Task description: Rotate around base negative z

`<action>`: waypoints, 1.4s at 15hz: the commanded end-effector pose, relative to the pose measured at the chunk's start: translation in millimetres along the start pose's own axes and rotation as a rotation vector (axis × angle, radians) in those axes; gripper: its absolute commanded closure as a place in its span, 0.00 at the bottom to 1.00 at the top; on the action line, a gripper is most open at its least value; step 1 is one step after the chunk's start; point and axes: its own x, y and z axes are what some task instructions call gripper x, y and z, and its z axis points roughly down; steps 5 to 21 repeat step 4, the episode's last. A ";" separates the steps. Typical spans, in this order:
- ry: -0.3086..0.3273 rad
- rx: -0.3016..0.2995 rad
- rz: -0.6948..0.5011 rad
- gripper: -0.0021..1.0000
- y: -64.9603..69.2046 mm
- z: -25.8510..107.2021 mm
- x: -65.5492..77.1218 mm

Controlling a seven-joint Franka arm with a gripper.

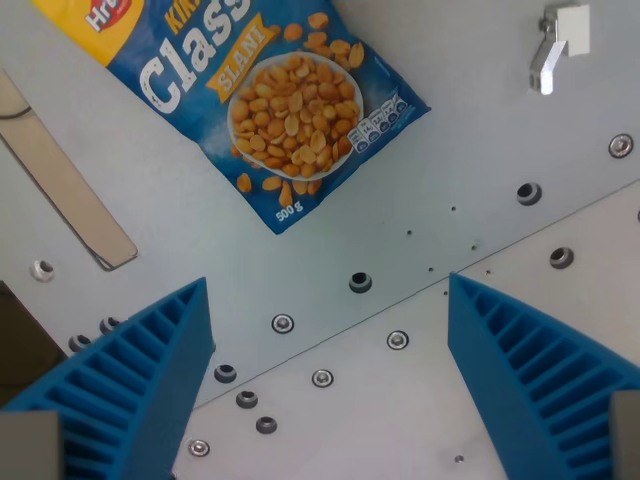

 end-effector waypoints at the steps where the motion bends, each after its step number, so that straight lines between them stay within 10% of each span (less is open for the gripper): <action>1: 0.000 0.006 0.173 0.00 0.2 -2.7 -0.3; 21: -0.001 0.007 0.213 0.00 0.2 -2.7 -0.3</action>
